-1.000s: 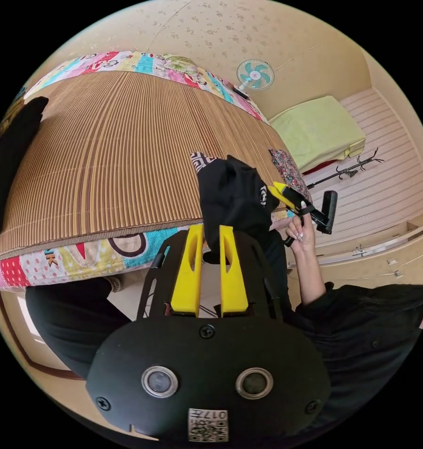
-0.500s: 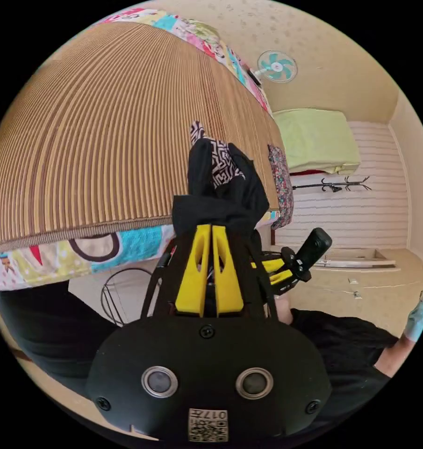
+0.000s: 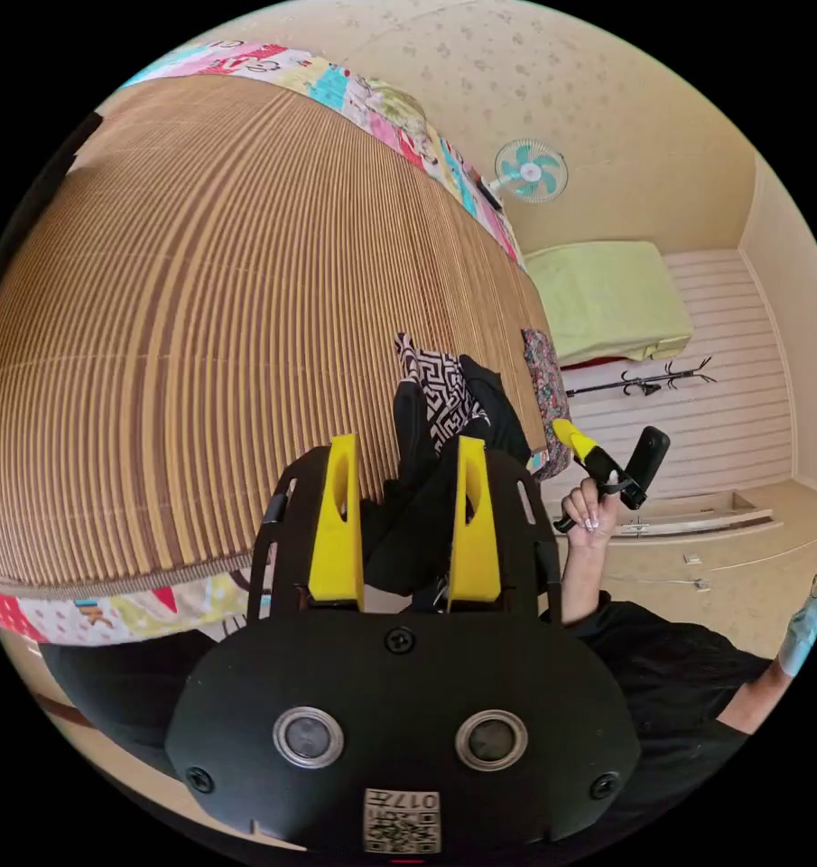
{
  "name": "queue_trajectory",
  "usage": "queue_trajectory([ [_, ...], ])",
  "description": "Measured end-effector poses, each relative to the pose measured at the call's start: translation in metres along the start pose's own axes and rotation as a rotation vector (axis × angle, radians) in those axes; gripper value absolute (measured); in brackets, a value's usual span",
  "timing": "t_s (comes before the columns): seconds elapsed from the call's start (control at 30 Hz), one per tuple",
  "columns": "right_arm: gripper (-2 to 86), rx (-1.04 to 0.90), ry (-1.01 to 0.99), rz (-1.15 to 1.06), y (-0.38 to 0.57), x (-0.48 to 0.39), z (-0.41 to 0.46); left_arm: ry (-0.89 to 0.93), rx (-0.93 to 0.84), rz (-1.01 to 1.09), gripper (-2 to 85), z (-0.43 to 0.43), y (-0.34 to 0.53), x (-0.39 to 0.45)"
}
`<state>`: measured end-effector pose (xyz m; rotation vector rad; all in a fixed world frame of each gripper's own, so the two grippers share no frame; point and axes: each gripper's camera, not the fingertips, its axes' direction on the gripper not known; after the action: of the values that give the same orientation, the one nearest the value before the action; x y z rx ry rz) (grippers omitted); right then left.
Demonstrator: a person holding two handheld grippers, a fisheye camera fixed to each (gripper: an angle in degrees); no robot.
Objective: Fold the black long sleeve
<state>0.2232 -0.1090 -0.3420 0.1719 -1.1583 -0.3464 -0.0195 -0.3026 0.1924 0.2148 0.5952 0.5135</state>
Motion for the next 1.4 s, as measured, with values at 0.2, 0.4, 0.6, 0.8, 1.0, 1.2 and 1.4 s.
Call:
queue_trajectory([
  [0.2,9.0,0.035,-0.022,0.061,0.044,0.012,-0.044,0.283,0.039,0.206,0.2,0.0,0.007,0.036],
  [0.4,8.2,0.251,-0.108,0.011,0.077,0.012,-0.143,0.474,0.294,0.976,-0.8,-0.151,0.097,0.195],
  [0.6,7.4,0.343,-0.232,-0.171,0.06,-0.025,-0.166,0.957,0.313,1.325,-0.8,-0.241,0.123,0.26],
  [0.8,7.8,0.211,-0.315,-0.233,0.03,-0.048,-0.135,0.774,0.155,1.35,-0.8,-0.301,0.14,0.336],
  [1.0,11.0,0.192,-0.36,-0.24,0.011,-0.049,-0.122,0.356,0.122,1.407,-0.8,-0.329,0.196,0.398],
  [1.2,14.3,0.334,-0.517,-0.203,-0.017,-0.023,-0.138,0.426,0.15,1.432,-0.8,-0.331,0.235,0.401],
  [1.4,17.5,0.111,-0.59,-0.196,-0.072,0.01,-0.106,0.495,0.143,1.382,-0.8,-0.325,0.23,0.402],
])
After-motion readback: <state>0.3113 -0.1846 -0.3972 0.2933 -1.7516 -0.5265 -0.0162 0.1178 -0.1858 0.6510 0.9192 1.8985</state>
